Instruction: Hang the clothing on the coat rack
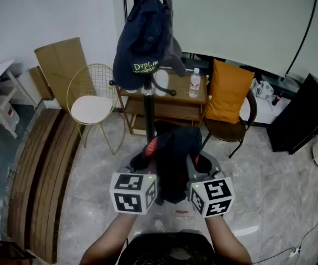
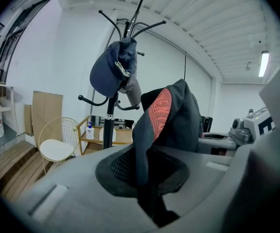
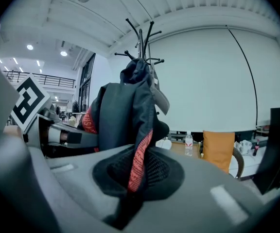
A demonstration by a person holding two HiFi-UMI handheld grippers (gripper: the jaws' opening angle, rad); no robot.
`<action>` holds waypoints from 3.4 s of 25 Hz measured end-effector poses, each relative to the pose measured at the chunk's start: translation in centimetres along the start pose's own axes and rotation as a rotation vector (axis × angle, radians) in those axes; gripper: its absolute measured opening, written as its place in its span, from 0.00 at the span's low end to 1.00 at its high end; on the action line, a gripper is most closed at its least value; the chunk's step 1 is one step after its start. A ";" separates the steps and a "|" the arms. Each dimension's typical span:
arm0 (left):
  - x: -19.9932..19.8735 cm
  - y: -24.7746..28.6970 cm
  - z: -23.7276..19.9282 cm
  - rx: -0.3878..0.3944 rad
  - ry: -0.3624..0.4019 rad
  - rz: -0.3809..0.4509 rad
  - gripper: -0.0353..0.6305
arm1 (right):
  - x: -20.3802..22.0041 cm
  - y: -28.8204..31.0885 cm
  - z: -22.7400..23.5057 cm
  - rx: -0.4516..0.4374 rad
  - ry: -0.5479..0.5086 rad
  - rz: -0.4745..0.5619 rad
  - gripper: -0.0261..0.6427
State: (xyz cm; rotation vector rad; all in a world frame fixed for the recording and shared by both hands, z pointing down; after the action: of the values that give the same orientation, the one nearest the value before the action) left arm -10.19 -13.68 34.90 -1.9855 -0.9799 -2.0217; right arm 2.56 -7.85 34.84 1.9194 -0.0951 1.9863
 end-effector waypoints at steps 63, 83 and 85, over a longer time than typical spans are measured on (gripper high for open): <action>-6.2 15.5 -0.8 -0.302 -0.079 0.064 0.11 | -4.9 14.2 15.4 -0.268 -0.102 0.054 0.07; -5.8 16.3 -1.1 -0.465 -0.101 0.064 0.11 | -4.5 17.7 16.0 -0.437 -0.105 0.058 0.07; -5.7 16.5 -1.0 -0.468 -0.101 0.061 0.11 | -4.3 18.0 16.2 -0.440 -0.103 0.057 0.07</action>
State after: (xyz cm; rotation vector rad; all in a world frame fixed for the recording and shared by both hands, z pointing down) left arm -1.69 -28.98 35.34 -2.3230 -0.4781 -2.2956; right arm 12.32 -30.39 35.46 1.7398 -0.5697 1.7192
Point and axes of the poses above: the fingertips, and each gripper's own axes: y forward along the fingers, z to its right, x out of its underside, the point moved 4 cm from there along -y, backward along the fingers, and after that the axes turned 13 degrees about -x, right-handed, at the moved point
